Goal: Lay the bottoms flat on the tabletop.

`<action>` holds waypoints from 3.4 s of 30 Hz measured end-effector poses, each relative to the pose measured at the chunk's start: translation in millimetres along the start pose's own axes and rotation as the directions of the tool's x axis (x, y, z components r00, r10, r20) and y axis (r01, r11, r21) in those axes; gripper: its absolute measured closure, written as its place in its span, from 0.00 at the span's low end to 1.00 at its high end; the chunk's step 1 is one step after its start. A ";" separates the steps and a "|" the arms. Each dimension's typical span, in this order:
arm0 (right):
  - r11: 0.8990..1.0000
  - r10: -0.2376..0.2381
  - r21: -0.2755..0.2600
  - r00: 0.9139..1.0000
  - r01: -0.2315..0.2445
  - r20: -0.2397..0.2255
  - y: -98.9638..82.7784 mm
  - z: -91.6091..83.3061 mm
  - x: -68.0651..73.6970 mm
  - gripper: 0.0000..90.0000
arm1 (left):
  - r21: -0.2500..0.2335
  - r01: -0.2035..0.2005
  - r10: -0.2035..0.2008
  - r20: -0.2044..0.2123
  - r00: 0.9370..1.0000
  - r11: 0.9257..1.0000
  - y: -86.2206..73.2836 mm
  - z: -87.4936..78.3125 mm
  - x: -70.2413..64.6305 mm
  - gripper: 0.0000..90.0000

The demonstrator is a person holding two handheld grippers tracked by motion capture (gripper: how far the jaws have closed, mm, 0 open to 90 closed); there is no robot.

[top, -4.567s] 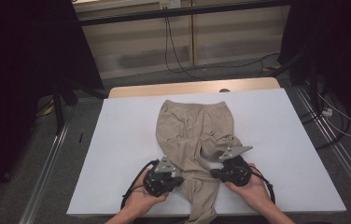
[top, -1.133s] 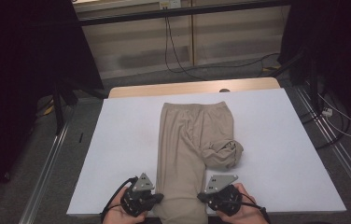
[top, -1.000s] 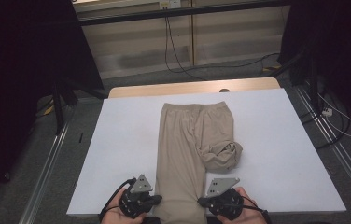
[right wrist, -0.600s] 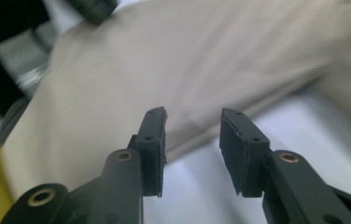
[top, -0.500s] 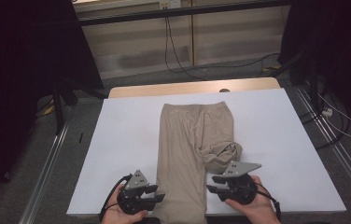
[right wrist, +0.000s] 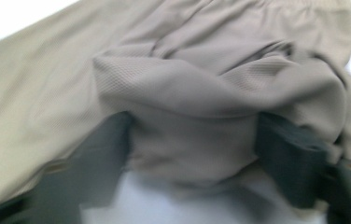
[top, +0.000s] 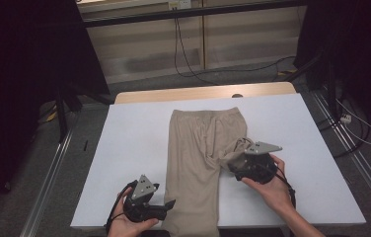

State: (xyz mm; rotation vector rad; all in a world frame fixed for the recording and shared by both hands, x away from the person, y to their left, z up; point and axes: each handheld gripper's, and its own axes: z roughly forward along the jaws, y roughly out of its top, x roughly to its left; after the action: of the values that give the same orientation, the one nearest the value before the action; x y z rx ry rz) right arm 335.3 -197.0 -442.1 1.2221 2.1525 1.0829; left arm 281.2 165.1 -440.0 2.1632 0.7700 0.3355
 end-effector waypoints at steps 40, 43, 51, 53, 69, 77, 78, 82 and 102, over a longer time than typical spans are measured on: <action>0.997 -0.002 -0.072 0.999 -0.001 -0.050 -10.3 -52.6 -6.9 0.66 | 0.007 0.021 -0.021 0.014 1.000 1.000 1.3 3.4 1.9 0.26; 0.999 -0.045 0.003 0.995 0.045 -0.092 -4.5 -25.7 3.6 0.64 | 0.007 0.018 -0.018 0.014 1.000 1.000 1.3 4.0 1.3 0.26; 0.985 -0.125 0.121 0.992 0.125 -0.013 1.4 25.8 9.5 0.31 | 0.007 0.014 -0.014 0.015 1.000 1.000 1.3 3.2 1.3 0.26; 0.982 -0.153 0.118 0.988 0.149 0.026 1.2 31.5 10.3 0.42 | 0.009 0.011 -0.011 0.016 1.000 1.000 1.4 3.5 0.9 0.26; 0.994 -0.086 0.050 0.988 0.093 -0.127 -22.8 -40.0 6.8 0.96 | 0.013 0.013 -0.013 0.015 1.000 1.000 1.1 3.2 1.2 0.26; 0.995 -0.092 0.020 0.983 0.097 -0.156 -33.2 -60.0 18.0 0.84 | 0.018 0.014 -0.015 0.014 1.000 1.000 2.4 5.5 0.8 0.26; 0.995 -0.101 0.001 0.982 0.103 -0.161 -29.1 -59.4 20.5 0.80 | 0.017 0.015 -0.015 0.013 1.000 1.000 2.4 5.7 0.7 0.26; 0.994 -0.112 -0.009 0.981 0.112 -0.162 -11.2 -42.3 26.6 0.66 | 0.017 0.021 -0.021 0.016 1.000 1.000 2.0 6.5 1.7 0.26; 0.989 -0.089 0.097 0.967 0.115 -0.239 -52.8 -68.3 35.9 0.94 | 0.017 0.015 -0.015 0.016 1.000 1.000 2.0 5.8 1.2 0.26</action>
State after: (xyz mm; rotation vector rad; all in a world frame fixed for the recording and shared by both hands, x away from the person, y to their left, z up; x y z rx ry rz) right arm 242.8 -210.7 -443.3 1.0606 2.4542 1.1254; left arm 285.6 161.4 -442.3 2.1717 0.7822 0.3041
